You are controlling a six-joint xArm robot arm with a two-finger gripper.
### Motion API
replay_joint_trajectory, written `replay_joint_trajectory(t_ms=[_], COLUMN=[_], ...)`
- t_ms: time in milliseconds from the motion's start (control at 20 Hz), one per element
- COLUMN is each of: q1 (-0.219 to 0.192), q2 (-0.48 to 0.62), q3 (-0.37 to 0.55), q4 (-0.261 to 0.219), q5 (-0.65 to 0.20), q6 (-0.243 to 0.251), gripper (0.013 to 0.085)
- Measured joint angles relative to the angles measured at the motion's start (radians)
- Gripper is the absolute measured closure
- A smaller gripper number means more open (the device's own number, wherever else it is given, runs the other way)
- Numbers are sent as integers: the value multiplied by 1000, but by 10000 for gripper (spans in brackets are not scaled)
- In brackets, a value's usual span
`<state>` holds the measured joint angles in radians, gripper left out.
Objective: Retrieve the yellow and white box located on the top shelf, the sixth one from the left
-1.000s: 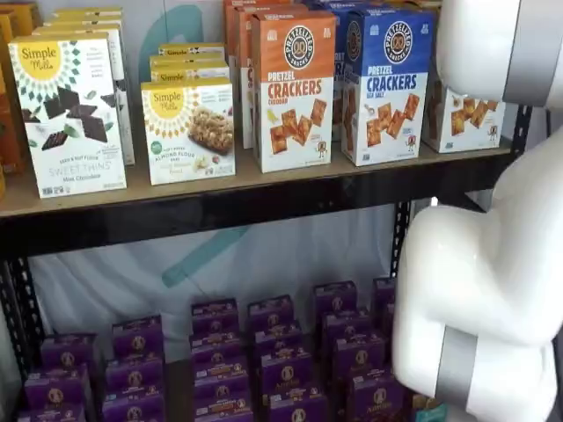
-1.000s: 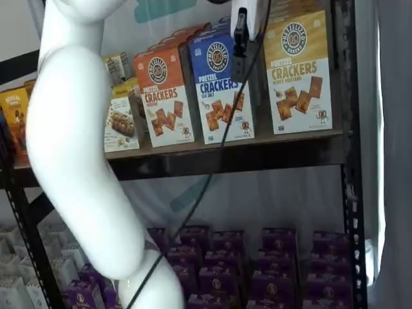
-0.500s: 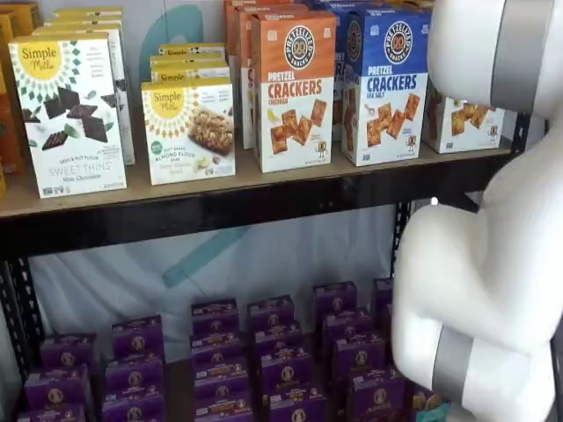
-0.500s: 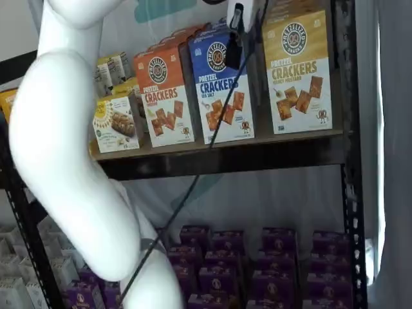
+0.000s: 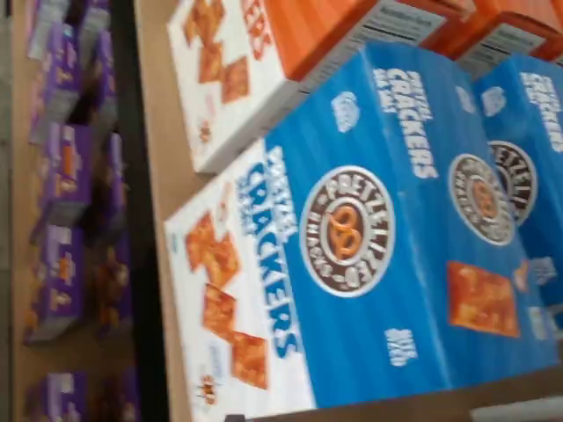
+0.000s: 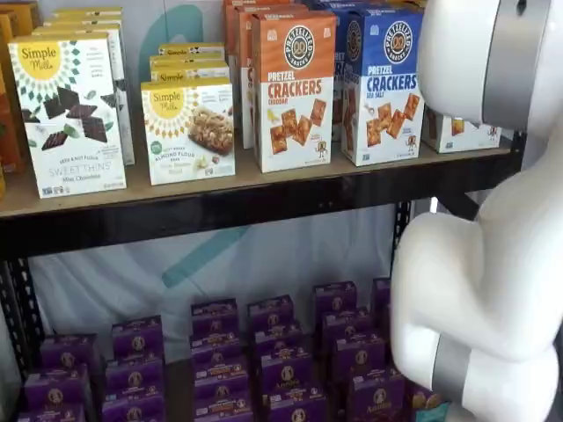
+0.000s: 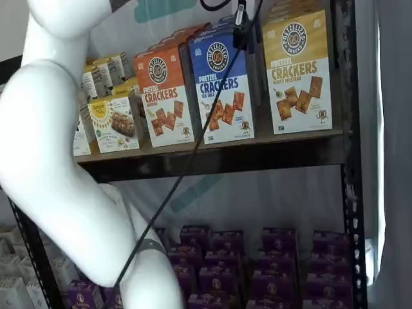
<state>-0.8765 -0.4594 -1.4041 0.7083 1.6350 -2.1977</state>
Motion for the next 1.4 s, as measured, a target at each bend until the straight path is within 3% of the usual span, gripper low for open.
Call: replay_joint_trajectory(t_ms=[200,800,1050,1400], q1=[50,149,168,175], q2=[10,129,199,285], q3=[2,-101,-185,-295], q4=[-22,-144,-213,-274], q5=[-90,-162,-111,-59], q6=[2,20,33,35], gripper=[130,130,130,130])
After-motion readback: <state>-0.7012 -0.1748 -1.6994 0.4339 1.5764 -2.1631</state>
